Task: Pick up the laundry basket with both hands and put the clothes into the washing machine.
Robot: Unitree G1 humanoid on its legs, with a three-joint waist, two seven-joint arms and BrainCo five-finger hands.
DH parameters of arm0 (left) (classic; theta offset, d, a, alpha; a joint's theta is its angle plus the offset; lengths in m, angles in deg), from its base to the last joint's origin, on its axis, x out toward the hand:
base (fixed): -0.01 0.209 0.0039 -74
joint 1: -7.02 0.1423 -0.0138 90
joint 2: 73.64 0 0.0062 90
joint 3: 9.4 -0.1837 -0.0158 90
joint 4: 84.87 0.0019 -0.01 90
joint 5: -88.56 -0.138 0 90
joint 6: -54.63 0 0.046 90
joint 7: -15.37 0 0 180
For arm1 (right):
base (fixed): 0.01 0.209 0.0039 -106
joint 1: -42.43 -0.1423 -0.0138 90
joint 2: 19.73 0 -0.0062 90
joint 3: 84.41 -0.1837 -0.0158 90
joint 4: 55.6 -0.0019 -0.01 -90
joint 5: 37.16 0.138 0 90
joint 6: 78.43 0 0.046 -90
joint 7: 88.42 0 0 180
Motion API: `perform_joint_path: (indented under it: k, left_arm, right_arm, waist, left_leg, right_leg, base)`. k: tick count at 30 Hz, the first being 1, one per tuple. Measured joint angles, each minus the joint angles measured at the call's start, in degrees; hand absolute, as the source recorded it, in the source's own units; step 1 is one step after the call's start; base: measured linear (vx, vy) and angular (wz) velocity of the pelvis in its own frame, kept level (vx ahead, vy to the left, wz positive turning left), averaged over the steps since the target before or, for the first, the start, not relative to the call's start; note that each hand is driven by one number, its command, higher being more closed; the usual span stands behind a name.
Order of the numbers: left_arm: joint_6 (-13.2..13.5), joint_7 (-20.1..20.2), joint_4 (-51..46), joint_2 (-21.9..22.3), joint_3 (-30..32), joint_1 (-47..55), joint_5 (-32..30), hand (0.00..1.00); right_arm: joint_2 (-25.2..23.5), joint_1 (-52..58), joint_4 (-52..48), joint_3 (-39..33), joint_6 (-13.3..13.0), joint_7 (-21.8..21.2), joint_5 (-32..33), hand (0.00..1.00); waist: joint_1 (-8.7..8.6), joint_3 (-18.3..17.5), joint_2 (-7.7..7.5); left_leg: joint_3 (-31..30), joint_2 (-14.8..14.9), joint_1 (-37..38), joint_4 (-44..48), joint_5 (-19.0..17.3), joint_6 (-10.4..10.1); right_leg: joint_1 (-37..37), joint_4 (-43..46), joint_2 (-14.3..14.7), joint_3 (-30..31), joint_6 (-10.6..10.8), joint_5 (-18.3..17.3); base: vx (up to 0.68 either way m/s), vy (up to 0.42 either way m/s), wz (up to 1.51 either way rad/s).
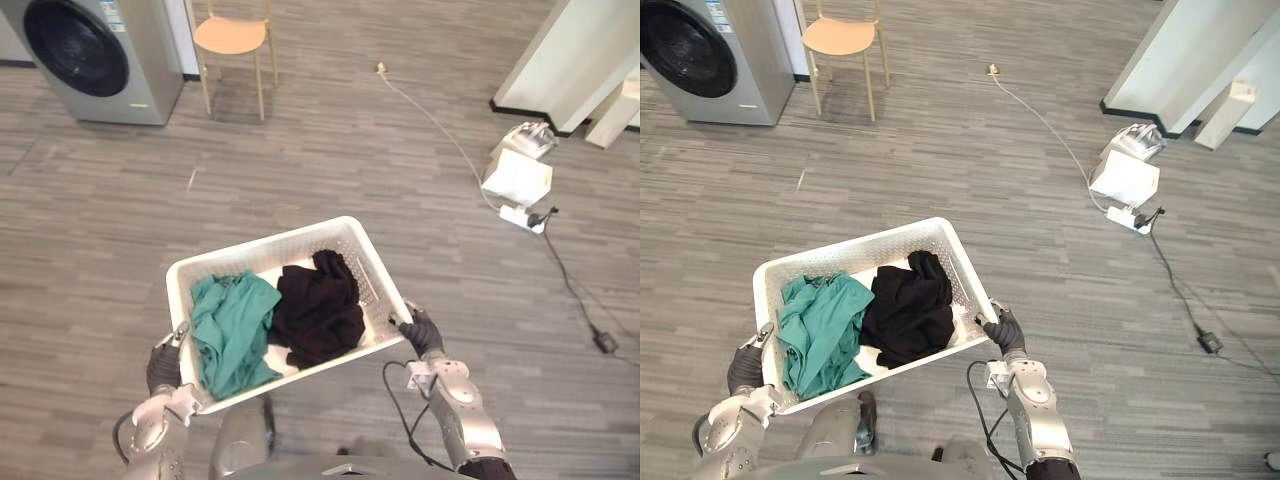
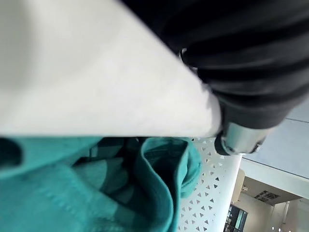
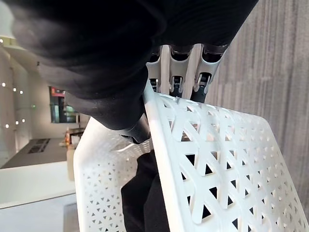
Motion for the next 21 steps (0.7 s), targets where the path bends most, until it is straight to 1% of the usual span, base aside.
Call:
perform_joint_path:
  k: [1,2,3,4,5,6,7,8,9,10,11,12,13,14,15,16,17,18,19,20,21]
  left_arm:
    - [0.0,0.0,-0.2,-0.2,-0.3,-0.3,0.0,1.0]
    - [0.4,-0.1,-0.4,-0.6,-0.3,-0.2,0.0,1.0]
    - [0.6,-0.1,-0.4,-0.8,-0.3,-0.4,0.0,1.0]
    - [0.8,0.0,-0.4,-1.2,-0.4,-1.1,0.0,1.0]
    - [0.8,0.0,-0.4,-1.2,-0.4,-1.5,0.0,1.0]
    - [1.0,0.0,-0.4,-1.2,-0.3,-1.9,0.0,1.0]
    - [1.0,0.0,-0.3,-1.2,-0.3,-1.2,0.0,1.0]
    - [1.0,-0.1,-0.2,-1.1,-0.1,0.8,0.0,1.0]
    - [1.1,-0.1,-0.2,-0.6,0.0,1.6,0.0,1.0]
    - [1.1,-0.2,-0.1,0.3,-0.1,2.0,0.0,1.0]
    - [1.1,-0.5,-0.1,2.2,0.1,3.5,0.1,1.0]
    - [1.1,-0.5,0.1,2.8,-0.4,3.9,0.1,1.0]
    - [0.9,-0.4,0.1,3.1,-1.2,4.1,0.1,1.0]
    - [1.0,0.0,-0.2,3.1,-1.4,3.9,0.3,1.0]
    - [1.0,0.3,-0.3,2.9,-1.5,2.4,0.2,1.0]
    - [1.0,0.2,-0.1,2.4,-1.5,1.0,0.2,1.0]
    - [1.0,0.2,0.0,1.9,-1.6,-0.4,0.2,1.0]
    - [1.0,0.2,-0.1,1.6,-1.7,-1.0,0.2,1.0]
    - [1.0,0.5,-0.2,1.1,-1.7,-1.7,0.2,1.0]
    - [1.0,0.5,-0.2,0.8,-1.7,-2.0,0.2,1.0]
    - [1.0,0.5,-0.2,0.7,-1.7,-1.8,0.2,1.0]
  right_arm:
    - [-0.2,0.5,0.1,0.0,0.0,-0.5,0.0,1.0]
    - [-0.5,0.6,-0.1,0.0,0.0,-0.8,0.0,1.0]
    - [-0.6,0.6,-0.4,0.0,0.0,-0.9,0.0,1.0]
    - [-0.5,0.4,-0.7,-0.3,0.0,-1.1,0.0,1.0]
    - [-0.5,0.4,-0.8,-0.5,-0.1,-1.2,0.0,1.0]
    - [-0.5,0.5,-0.8,-0.6,-0.1,-1.1,0.1,1.0]
    - [-0.4,0.8,-0.7,-0.2,-0.1,-1.1,0.1,1.0]
    - [-0.3,1.8,-0.6,0.6,-0.1,-1.0,0.0,1.0]
    - [-0.1,2.1,-0.2,1.5,0.0,-0.7,0.0,1.0]
    - [0.7,2.1,-0.2,1.8,0.0,-0.6,0.0,1.0]
    - [2.7,1.8,-0.3,2.1,0.0,-0.6,0.1,1.0]
    - [3.2,1.5,-0.3,2.2,0.0,-0.6,0.1,1.0]
    - [3.6,1.3,-0.4,1.8,0.0,-0.5,0.1,1.0]
    - [3.5,1.3,-0.4,1.2,0.0,-0.4,0.2,1.0]
    - [3.2,1.4,-0.6,0.4,0.0,-0.2,0.5,1.0]
    - [2.5,1.4,-1.0,-0.5,-0.1,-0.1,0.6,1.0]
    - [1.2,1.8,-2.6,-1.4,-0.1,0.5,1.1,1.0]
    - [1.2,1.9,-3.3,-1.7,-0.2,0.6,1.2,1.0]
    - [1.0,1.8,-4.6,-1.8,-0.2,0.8,1.2,1.0]
    - [1.0,1.3,-4.8,-2.0,-0.3,0.8,1.2,1.0]
    - [1.0,1.1,-4.7,-2.0,-0.3,0.8,1.2,1.0]
  waist:
    - [-0.45,0.1,0.24]
    - [-1.07,0.7,1.08]
    - [-1.17,0.7,1.07]
    - [-1.48,0.7,1.26]
    - [-1.68,0.7,1.25]
    - [-1.93,0.4,0.41]
    - [-1.83,0.2,-0.11]
    - [-1.34,-0.1,-0.44]
    - [-1.1,0.2,0.43]
    - [-0.9,0.4,1.96]
    - [0.95,0.6,4.73]
    - [2.01,0.8,5.51]
    - [2.25,1.3,5.91]
    - [1.94,1.3,5.74]
    - [1.33,1.7,5.01]
    - [0.78,2.0,4.16]
    - [0.44,2.3,3.25]
    - [0.52,2.5,2.76]
    - [0.96,2.6,2.29]
    - [1.1,2.6,1.6]
    - [1.16,2.2,1.53]
  left_leg:
    - [-0.6,0.0,4.6,-2.9,-0.7,-0.7]
    - [-1.4,0.3,8.5,-5.6,-1.5,-1.5]
    - [-1.7,0.5,9.9,-6.6,-1.9,-1.8]
    - [-2.3,1.4,11.5,-7.1,-3.3,-2.4]
    - [-2.9,1.7,12.1,-7.1,-4.0,-2.9]
    - [-3.4,1.7,13.4,-6.6,-5.9,-4.3]
    - [-3.2,1.7,15.2,-6.0,-8.1,-5.9]
    - [-3.6,2.6,18.1,-1.2,-11.4,-7.3]
    - [-4.7,6.0,13.9,14.7,-10.8,-4.8]
    - [-5.0,8.6,10.3,23.6,-7.9,-1.8]
    - [-5.1,14.6,3.3,37.5,0.7,0.7]
    - [-4.9,16.1,0.3,42.6,1.0,0.2]
    - [-3.5,15.9,-4.8,46.6,-0.1,-0.1]
    - [-2.6,14.7,-6.9,46.5,-1.2,-0.9]
    - [0.3,13.2,-9.7,42.8,-2.7,-2.6]
    - [4.4,13.3,-11.7,36.7,-3.3,-2.3]
    - [7.1,13.7,-13.2,28.7,-3.5,-2.0]
    - [7.6,13.4,-13.5,24.1,-3.3,-2.3]
    - [5.2,12.2,-14.2,14.0,-2.1,-4.0]
    - [0.2,10.2,-14.2,4.3,0.4,-6.8]
    - [-2.9,9.6,-13.8,-1.6,3.2,-7.4]
  right_leg:
    - [-1.4,-0.6,-0.2,-0.8,-2.4,-1.8]
    - [-3.6,-4.2,0.3,-1.1,-5.1,-3.5]
    - [-5.1,-7.4,0.7,-0.9,-6.3,-4.4]
    - [-7.7,-17.8,1.6,-0.7,-7.7,-4.4]
    - [-8.6,-24.1,1.6,-0.6,-7.9,-3.4]
    - [-9.3,-37.0,1.2,0.4,-6.8,0.4]
    - [-9.0,-42.5,1.0,1.5,-6.1,2.8]
    - [-8.6,-38.9,1.9,3.8,-6.8,3.4]
    - [-7.7,-34.4,3.8,4.7,-8.3,5.0]
    - [-6.2,-33.6,5.2,4.3,-8.9,4.1]
    - [-3.5,-34.2,8.3,3.3,-10.3,2.1]
    - [-2.2,-34.8,9.0,2.7,-11.0,1.2]
    - [0.5,-36.5,8.9,1.7,-12.1,0.4]
    - [2.0,-37.8,8.4,0.4,-12.3,0.1]
    - [5.1,-40.7,7.5,-1.8,-11.6,0.4]
    - [8.4,-44.3,7.3,-3.9,-11.3,0.6]
    - [11.3,-47.4,7.4,-5.7,-10.6,0.7]
    - [12.3,-48.4,7.4,-5.9,-10.0,0.5]
    - [13.7,-49.4,7.3,-6.0,-8.8,-0.1]
    - [15.1,-49.6,6.9,-5.9,-7.2,-1.1]
    - [15.8,-49.3,6.7,-5.7,-5.8,-2.0]
  base:
    - [0.56,-0.036,0.26]
    - [0.55,-0.07,0.25]
    - [0.5,-0.132,0.3]
    - [0.39,-0.14,0.29]
    - [0.48,-0.199,0.45]
    - [0.47,-0.226,0.42]
    - [0.62,-0.333,0.38]
    - [0.72,-0.381,0.39]
    - [0.78,-0.432,0.34]
    - [0.76,-0.365,0.1]
    - [0.57,-0.256,-0.2]
    - [0.55,-0.147,-0.12]
    - [0.54,-0.095,0.25]
    - [0.55,-0.083,0.75]
    - [0.53,-0.083,1.03]
    - [0.52,-0.101,1.24]
    - [0.51,-0.108,0.96]
    - [0.49,-0.079,0.67]
    - [0.47,0.013,0.27]
    - [0.56,0.113,0.1]
    - [0.48,0.17,-0.11]
